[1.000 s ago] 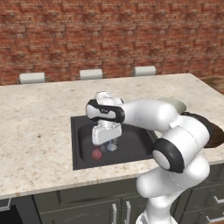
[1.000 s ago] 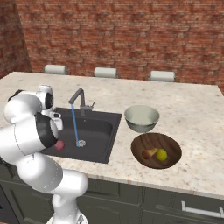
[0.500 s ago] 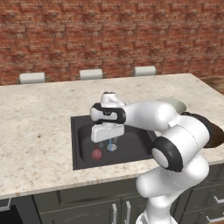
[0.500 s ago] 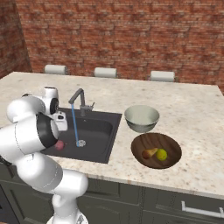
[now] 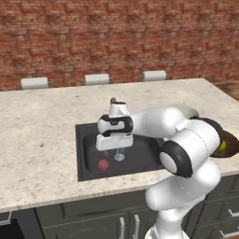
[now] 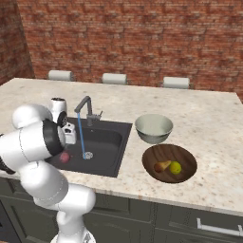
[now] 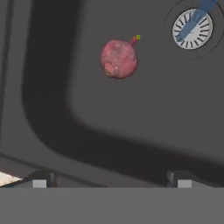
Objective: Pick the pears from the sink and place them in one bowl. Place the onion in the other bowl. Then turn off the sink faucet.
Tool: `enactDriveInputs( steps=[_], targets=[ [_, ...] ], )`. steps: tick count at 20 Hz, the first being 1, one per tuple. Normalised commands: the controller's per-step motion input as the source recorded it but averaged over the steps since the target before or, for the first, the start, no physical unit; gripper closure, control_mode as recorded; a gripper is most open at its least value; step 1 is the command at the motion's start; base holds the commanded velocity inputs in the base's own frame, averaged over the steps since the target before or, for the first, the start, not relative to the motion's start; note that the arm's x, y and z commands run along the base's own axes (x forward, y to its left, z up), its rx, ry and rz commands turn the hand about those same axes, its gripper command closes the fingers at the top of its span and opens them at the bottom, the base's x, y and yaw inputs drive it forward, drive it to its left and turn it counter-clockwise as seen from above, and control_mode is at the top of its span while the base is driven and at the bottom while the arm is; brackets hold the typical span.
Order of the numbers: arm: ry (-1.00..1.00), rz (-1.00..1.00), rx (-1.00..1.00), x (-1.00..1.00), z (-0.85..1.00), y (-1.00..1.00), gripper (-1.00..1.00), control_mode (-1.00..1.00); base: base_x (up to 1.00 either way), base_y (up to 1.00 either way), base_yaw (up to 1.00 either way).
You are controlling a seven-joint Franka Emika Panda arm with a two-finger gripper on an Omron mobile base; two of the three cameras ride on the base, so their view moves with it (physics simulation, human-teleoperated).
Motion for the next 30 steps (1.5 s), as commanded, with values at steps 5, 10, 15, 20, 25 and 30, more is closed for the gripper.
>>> enactDriveInputs(
  steps=[5, 10, 15, 20, 25, 30],
  targets=[
    [-0.01, -0.1, 0.0, 0.19, -0.28, 0.17, -1.0, -1.0, 0.0, 0.0, 0.0],
    [0.0, -0.13, 0.0, 0.19, -0.32, 0.12, -1.0, -1.0, 0.0, 0.0, 0.0],
    [0.0, -0.17, -0.01, 0.34, -0.31, 0.0, -1.0, -1.0, 0.0, 0.0, 0.0],
    [0.0, -0.19, -0.02, 0.39, -0.28, 0.0, -1.0, -1.0, 0.0, 0.0, 0.0],
    [0.0, -0.19, 0.0, 0.41, -0.3, 0.05, -1.0, -1.0, 0.0, 0.0, 0.0],
    [0.02, -0.18, 0.0, 0.35, -0.29, 0.1, -1.0, -1.0, 0.0, 0.0, 0.0]
  ],
)
